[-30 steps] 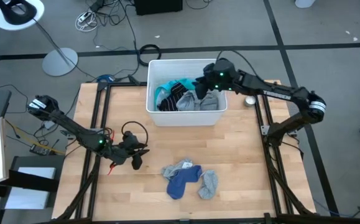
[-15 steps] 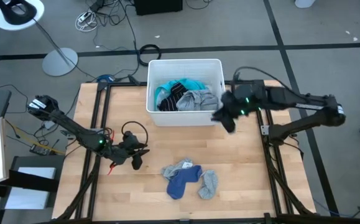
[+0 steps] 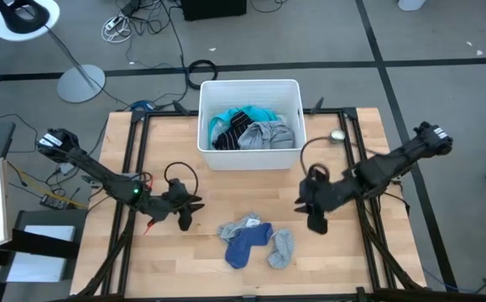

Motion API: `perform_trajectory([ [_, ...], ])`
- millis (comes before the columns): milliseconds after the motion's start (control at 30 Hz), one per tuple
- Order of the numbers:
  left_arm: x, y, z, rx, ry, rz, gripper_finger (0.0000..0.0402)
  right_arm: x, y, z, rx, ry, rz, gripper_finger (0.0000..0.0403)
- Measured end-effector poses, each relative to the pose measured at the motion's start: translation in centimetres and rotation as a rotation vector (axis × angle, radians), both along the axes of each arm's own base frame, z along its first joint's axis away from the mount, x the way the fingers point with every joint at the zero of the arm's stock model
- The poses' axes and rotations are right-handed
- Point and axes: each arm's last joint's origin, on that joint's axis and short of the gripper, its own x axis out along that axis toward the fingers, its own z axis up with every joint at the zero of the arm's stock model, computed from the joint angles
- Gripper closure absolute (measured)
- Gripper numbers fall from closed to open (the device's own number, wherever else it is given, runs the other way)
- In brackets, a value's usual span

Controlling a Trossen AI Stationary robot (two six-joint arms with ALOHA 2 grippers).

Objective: Sort clothes
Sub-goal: Put the gray sock into the white laundry bin

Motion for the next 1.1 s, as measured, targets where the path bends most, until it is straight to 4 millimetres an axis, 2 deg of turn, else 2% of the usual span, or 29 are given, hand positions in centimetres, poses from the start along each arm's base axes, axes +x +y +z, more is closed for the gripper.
perform_trajectory([
  [133, 0.3, -0.3, 0.5, -0.053, -0.043, -0.046, 0.0265, 0.8, 2.3, -2.2, -0.079, 0.05, -0.001, 0.0292],
  [300, 0.4, -0.9, 0.9, -0.106, -0.075, -0.149, 0.0265, 0.5, 4.9, -6.9, -0.125, 0.034, -0.042, 0.0291],
  [500, 0.4, -1.2, 1.0, -0.11, -0.072, -0.171, 0.0265, -2.6, 7.3, -13.3, 0.092, -0.09, -0.129, 0.0302],
  [667, 1.8, -2.2, 2.3, -0.059, -0.069, -0.235, 0.0265, -5.2, 7.4, -16.9, 0.257, -0.123, -0.278, 0.0311],
  [833, 4.2, -3.7, 2.6, 0.056, 0.032, -0.316, 0.0265, -6.2, 7.2, -19.0, 0.329, -0.113, -0.4, 0.0312],
  [1100, 7.6, -5.7, 1.5, 0.222, 0.126, -0.393, 0.0265, -5.3, 7.9, -18.8, 0.297, -0.259, -0.375, 0.0314],
])
